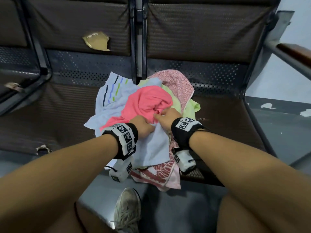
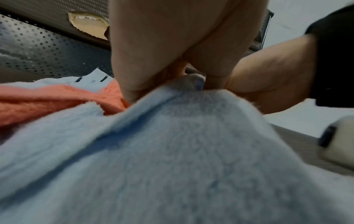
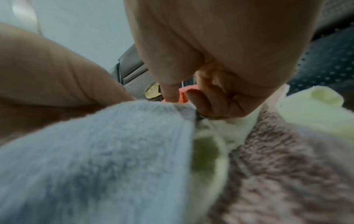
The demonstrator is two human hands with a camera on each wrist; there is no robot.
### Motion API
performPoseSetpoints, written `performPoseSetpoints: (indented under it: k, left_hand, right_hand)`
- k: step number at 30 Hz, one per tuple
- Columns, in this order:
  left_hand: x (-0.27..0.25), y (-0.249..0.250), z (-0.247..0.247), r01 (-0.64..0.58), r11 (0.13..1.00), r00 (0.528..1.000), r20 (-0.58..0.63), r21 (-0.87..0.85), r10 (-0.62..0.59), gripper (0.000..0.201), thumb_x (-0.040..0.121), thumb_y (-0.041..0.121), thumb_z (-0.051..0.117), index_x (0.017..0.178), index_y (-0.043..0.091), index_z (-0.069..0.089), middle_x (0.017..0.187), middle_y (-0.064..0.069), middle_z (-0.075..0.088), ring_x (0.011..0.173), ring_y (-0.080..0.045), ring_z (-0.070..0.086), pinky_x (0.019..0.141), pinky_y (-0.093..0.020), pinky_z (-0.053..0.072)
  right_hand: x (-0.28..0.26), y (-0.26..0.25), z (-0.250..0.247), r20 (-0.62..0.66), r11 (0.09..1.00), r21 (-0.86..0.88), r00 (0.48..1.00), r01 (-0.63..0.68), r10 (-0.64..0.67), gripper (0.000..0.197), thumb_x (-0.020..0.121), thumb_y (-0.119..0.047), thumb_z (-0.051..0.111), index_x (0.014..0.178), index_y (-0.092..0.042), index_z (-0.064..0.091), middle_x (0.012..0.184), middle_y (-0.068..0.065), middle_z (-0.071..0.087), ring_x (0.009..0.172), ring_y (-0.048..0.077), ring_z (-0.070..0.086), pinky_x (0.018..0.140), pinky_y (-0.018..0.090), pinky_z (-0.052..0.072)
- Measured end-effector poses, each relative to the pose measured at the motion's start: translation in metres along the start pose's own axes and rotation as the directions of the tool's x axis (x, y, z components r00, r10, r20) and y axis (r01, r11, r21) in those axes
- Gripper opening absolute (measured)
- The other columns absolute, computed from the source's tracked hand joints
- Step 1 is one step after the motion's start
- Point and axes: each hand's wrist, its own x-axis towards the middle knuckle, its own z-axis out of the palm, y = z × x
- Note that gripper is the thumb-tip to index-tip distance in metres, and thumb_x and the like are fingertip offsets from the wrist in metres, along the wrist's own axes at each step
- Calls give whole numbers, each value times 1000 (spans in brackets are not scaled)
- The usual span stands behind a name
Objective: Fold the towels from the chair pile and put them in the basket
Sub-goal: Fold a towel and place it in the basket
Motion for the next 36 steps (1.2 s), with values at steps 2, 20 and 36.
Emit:
performPoseSetpoints:
  k: [2, 20, 36]
  left_hand:
    - [-2, 2, -2, -19, 997, 1000, 20, -77, 21, 26, 81, 19, 68, 57, 16, 57, 56, 1, 55, 56, -16, 49, 54, -25, 41]
    - [-20, 84, -21, -420, 851, 883, -360, -316, 302, 26, 95, 23, 57, 79, 4, 53, 71, -10, 60, 68, -19, 55, 73, -41, 48]
    - [-68, 178, -28, -558, 716, 822, -395, -420, 410, 31, 90, 28, 70, 72, 19, 47, 68, -4, 54, 63, -17, 47, 59, -31, 39]
  right_hand:
    - [5, -3, 3, 9, 998, 60, 1000, 2, -2, 23, 91, -22, 64, 93, -1, 75, 96, 17, 74, 92, 34, 68, 85, 42, 56]
    - [-41, 64, -131, -436, 966, 256, 889, -24, 137, 27, 97, -30, 45, 106, -10, 60, 101, 7, 65, 95, 25, 61, 79, 33, 45]
    - [-94, 65, -167, -441, 906, 275, 880, 321, -177, 12, 92, -20, 62, 98, -11, 61, 95, 3, 68, 87, 17, 63, 81, 32, 50]
